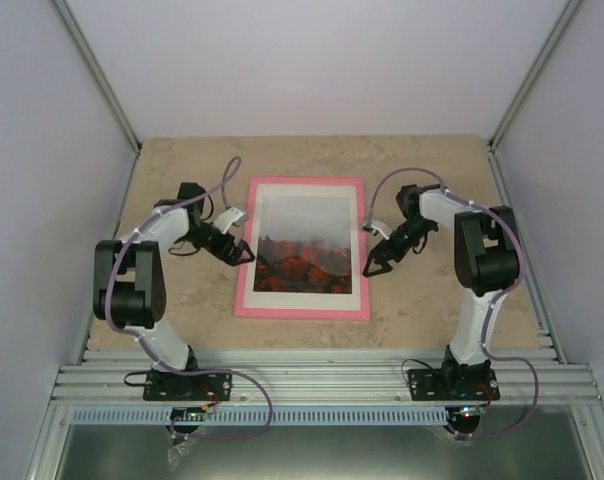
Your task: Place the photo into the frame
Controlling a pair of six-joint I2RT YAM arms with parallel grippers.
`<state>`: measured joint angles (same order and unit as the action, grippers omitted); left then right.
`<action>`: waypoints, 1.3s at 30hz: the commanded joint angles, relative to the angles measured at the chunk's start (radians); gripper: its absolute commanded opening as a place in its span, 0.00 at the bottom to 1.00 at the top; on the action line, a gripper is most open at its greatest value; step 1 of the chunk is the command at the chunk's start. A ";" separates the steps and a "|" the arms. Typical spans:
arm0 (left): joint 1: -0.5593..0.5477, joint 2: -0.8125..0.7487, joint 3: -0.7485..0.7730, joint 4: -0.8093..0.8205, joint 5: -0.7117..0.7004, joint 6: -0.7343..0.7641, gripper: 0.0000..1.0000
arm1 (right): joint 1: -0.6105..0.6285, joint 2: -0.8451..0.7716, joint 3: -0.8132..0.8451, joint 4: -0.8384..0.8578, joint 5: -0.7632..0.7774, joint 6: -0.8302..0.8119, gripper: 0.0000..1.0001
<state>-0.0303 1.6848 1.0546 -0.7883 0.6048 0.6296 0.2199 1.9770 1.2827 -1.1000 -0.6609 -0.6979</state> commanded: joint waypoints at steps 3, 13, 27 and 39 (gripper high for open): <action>-0.001 0.086 0.048 0.124 0.083 -0.165 0.99 | -0.004 0.072 0.086 0.055 -0.073 0.108 0.97; -0.030 0.137 0.044 0.126 0.122 -0.172 0.99 | -0.023 0.102 0.076 0.105 -0.109 0.159 0.97; -0.092 0.120 -0.012 0.174 0.129 -0.200 0.99 | -0.054 0.078 0.038 0.094 -0.089 0.144 0.98; -0.072 0.090 0.117 0.061 0.002 -0.148 0.99 | -0.104 -0.008 0.056 0.066 -0.020 0.131 0.98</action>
<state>-0.1097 1.8153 1.0851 -0.6624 0.6540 0.4362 0.1532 2.0113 1.3060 -1.0145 -0.7616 -0.5571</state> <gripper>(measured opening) 0.994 0.975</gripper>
